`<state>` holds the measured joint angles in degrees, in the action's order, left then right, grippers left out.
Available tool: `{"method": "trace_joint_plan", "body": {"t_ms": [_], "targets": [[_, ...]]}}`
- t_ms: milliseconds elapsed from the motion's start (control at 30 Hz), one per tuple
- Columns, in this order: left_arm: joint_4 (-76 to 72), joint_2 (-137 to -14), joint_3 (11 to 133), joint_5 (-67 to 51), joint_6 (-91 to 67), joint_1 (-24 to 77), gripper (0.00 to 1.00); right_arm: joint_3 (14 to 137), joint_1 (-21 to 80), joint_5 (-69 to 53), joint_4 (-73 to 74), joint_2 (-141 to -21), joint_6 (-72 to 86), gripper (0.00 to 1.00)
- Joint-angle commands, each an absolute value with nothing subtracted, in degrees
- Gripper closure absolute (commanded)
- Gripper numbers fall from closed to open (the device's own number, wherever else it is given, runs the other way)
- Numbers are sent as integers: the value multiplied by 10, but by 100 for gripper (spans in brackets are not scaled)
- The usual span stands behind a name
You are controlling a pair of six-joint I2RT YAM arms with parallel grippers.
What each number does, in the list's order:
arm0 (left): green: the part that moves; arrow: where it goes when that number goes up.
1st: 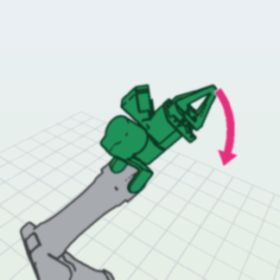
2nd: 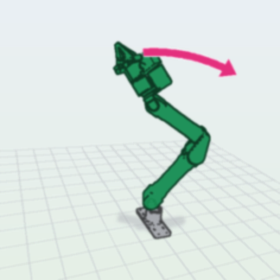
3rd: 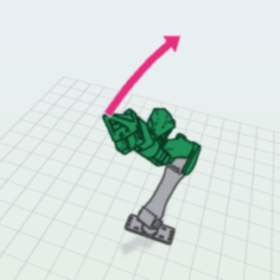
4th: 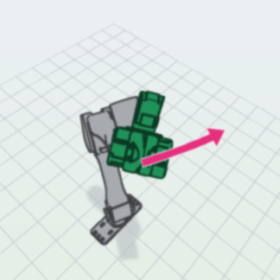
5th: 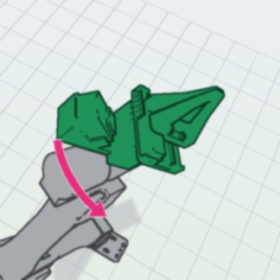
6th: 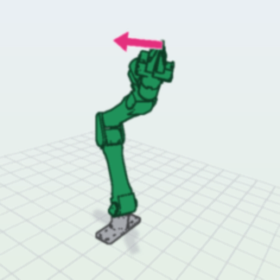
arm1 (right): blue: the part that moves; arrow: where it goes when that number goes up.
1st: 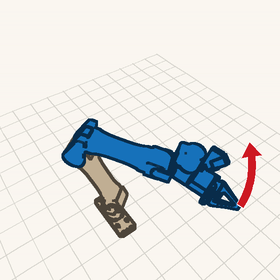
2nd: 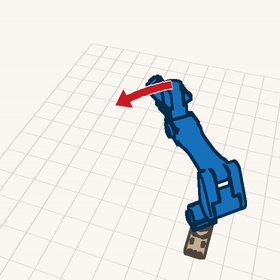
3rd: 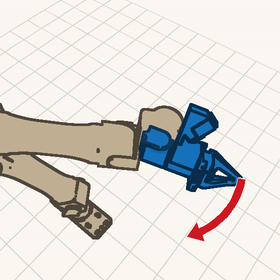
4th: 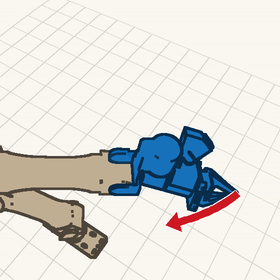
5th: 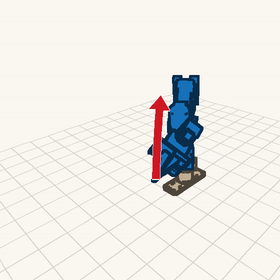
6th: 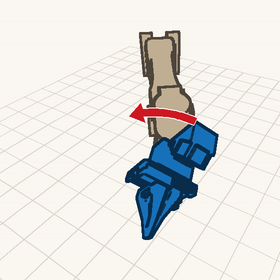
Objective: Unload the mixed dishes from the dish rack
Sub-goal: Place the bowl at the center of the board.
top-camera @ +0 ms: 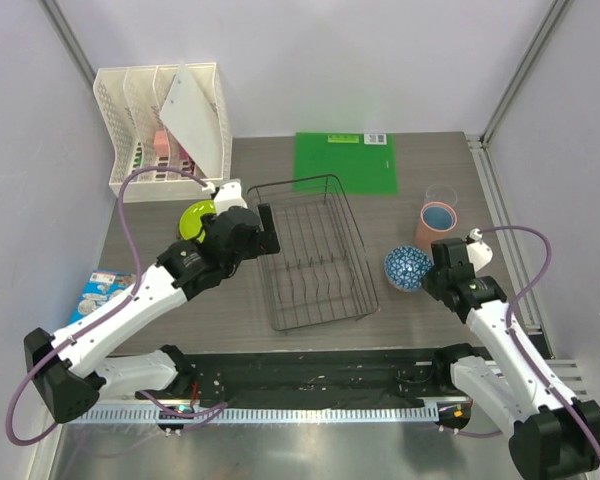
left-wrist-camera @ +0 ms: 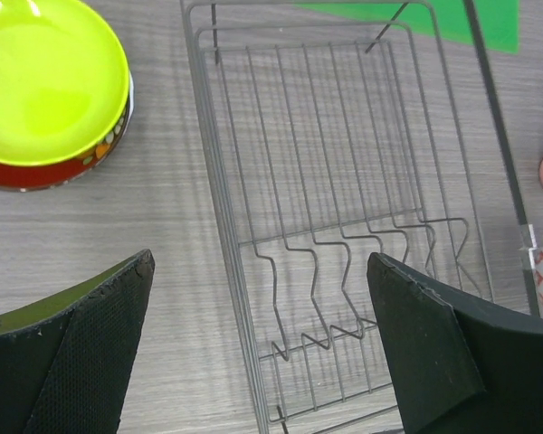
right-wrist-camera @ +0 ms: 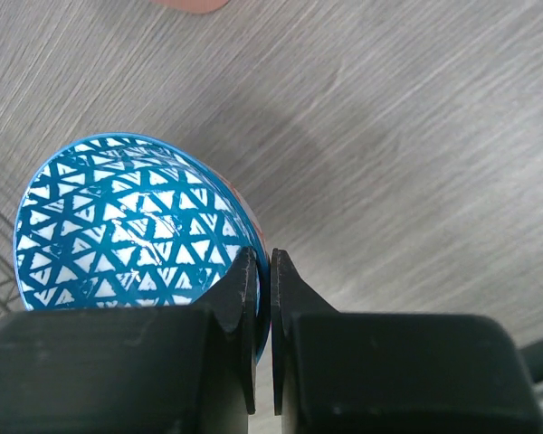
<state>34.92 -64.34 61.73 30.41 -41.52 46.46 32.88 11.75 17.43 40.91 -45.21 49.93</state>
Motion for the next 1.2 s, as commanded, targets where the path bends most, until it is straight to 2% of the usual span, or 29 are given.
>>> {"method": "trace_joint_plan", "body": {"t_ms": [0, 367, 400, 533, 633, 933, 1167], "targets": [[349, -629, 599, 322, -446, 466, 2, 323, 112, 200, 295, -485, 519, 99], [360, -625, 587, 309, -446, 466, 0, 292, 109, 173, 258, -538, 504, 98], [359, -626, 586, 308, -442, 466, 0, 288, 108, 171, 254, -536, 503, 96], [360, -622, 579, 308, -440, 467, 0, 277, 108, 156, 251, -523, 499, 73], [360, -619, 575, 309, -442, 466, 0, 272, 108, 146, 253, -502, 498, 66], [372, -617, 578, 315, -441, 466, 0, 315, 108, 132, 315, -435, 497, 55], [394, -641, 603, 320, -453, 466, 0, 432, 108, 114, 369, -402, 484, 50]]}}
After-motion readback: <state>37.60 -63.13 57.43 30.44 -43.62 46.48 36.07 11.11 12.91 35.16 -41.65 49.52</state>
